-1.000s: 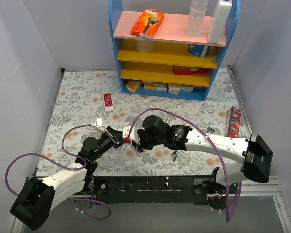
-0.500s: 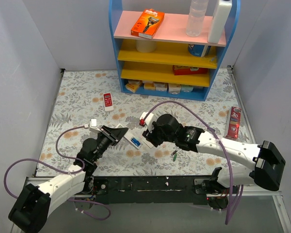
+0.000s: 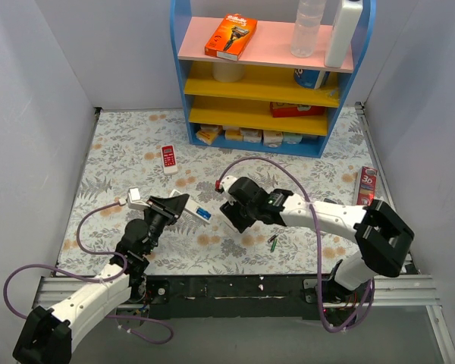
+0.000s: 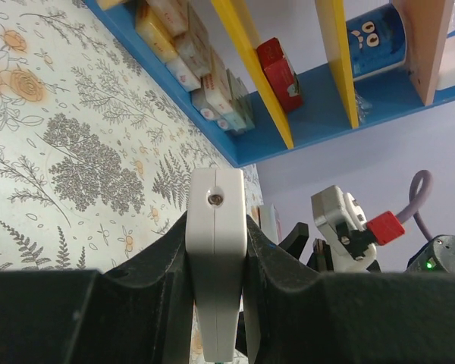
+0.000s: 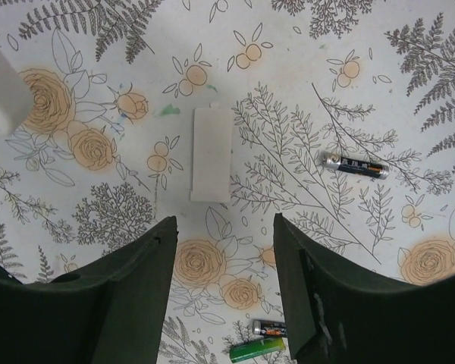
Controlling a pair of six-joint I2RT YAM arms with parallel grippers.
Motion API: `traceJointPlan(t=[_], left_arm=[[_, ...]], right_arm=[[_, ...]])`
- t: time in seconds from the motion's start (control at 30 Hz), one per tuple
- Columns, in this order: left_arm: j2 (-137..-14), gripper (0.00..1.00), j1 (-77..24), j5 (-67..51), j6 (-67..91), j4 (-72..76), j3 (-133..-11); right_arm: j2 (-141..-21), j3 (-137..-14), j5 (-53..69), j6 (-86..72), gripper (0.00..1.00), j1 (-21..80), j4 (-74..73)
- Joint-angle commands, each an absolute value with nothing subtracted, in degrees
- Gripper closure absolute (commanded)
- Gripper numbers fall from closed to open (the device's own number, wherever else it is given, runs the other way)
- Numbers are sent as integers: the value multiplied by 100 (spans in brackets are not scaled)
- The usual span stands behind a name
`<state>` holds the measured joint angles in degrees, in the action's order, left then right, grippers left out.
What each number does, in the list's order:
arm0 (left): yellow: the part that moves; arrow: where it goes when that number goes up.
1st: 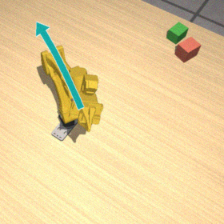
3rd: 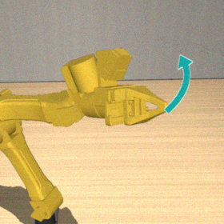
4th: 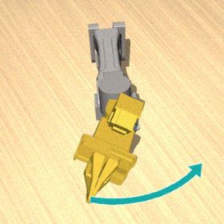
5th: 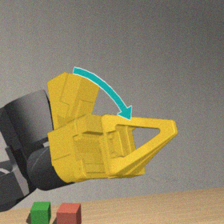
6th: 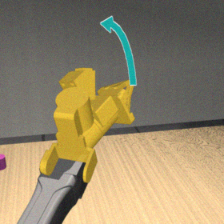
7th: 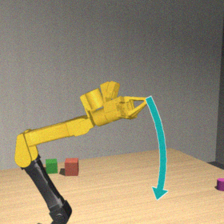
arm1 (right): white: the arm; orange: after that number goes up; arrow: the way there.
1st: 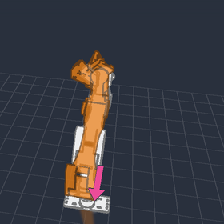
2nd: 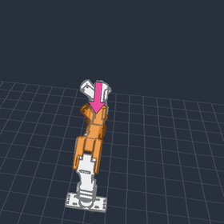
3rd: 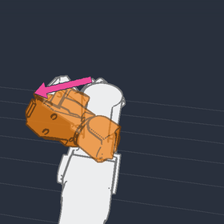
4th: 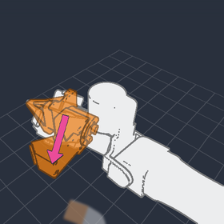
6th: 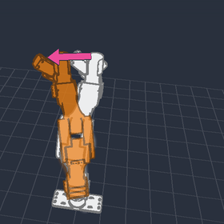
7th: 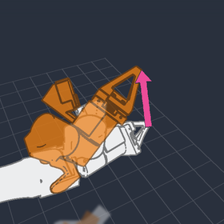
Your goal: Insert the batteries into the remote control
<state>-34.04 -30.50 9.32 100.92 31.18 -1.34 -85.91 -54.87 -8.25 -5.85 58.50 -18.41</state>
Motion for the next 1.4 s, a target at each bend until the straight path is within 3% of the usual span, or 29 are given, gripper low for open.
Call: traceJointPlan(t=[0.0, 0.33, 0.73, 1.37], left_arm=[[-3270, 100, -3076, 1344, 10028, 2989, 949], [-2787, 100, -3067, 2003, 10222, 2040, 932], [-2839, 100, -3067, 1916, 10283, 2153, 976], [-2786, 100, -3076, 1811, 10301, 2180, 993]], right_arm=[[-9008, -6221, -870, -861, 38, 5818, -2354], [-10308, -7557, -817, -817, 37, 5827, -3471], [-11056, -8261, -510, -712, 47, 5827, -4130], [-11549, -8236, -563, -756, 51, 5792, -4316]])
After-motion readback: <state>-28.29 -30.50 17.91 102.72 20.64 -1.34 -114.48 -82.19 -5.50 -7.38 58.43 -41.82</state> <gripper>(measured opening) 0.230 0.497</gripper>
